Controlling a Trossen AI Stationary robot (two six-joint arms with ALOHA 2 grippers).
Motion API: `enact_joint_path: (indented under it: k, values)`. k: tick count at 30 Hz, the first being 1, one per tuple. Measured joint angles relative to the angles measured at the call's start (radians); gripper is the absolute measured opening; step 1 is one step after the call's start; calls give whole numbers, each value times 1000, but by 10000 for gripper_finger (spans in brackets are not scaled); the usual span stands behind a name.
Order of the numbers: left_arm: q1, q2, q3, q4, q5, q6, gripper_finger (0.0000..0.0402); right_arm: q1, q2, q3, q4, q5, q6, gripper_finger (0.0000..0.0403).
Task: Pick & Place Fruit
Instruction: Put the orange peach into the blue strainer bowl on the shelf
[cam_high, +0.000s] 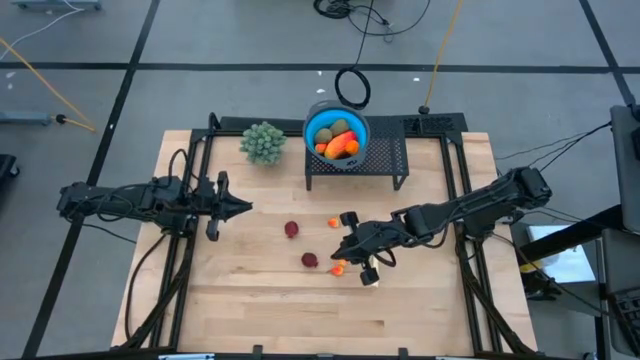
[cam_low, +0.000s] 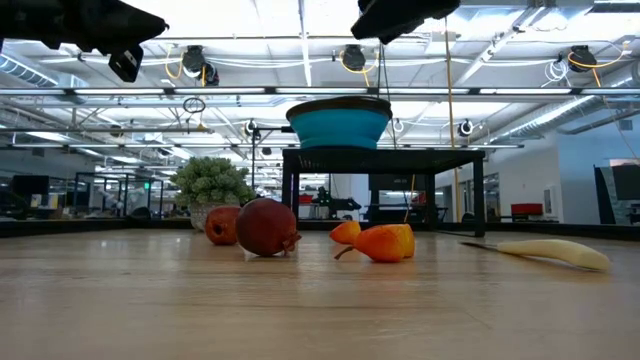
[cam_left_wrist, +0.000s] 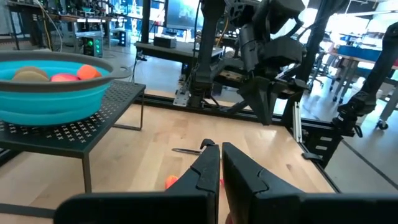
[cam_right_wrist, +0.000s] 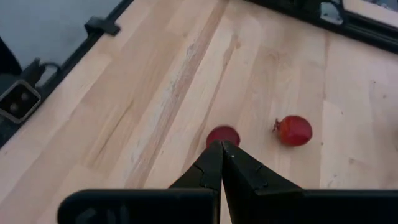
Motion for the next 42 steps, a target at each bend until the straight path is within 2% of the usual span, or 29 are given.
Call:
enact_joint_path:
  k: [8,18,21,26,35,37,42]
  values:
    - [0,0,0,0,29,5,17,-13,81,0,14,-27,53,0]
    - [0,0,0,0,52,2,17,-13,148,-2,-206,-50,54,1]
    - [0,0,0,-1,52,2,17,-19,145,-7,-206,-49,24,10]
    - [0,0,0,-1,52,4,17,-39,146,-11,-208,-51,-38,41]
    - [0,0,0,0,52,-3,17,-71,145,-11,-208,-56,-221,139]
    - [0,0,0,0,51,-7,17,-82,145,-11,-208,-85,-266,159]
    - [0,0,0,1,51,-9,17,-101,145,-36,-145,-110,-359,193]
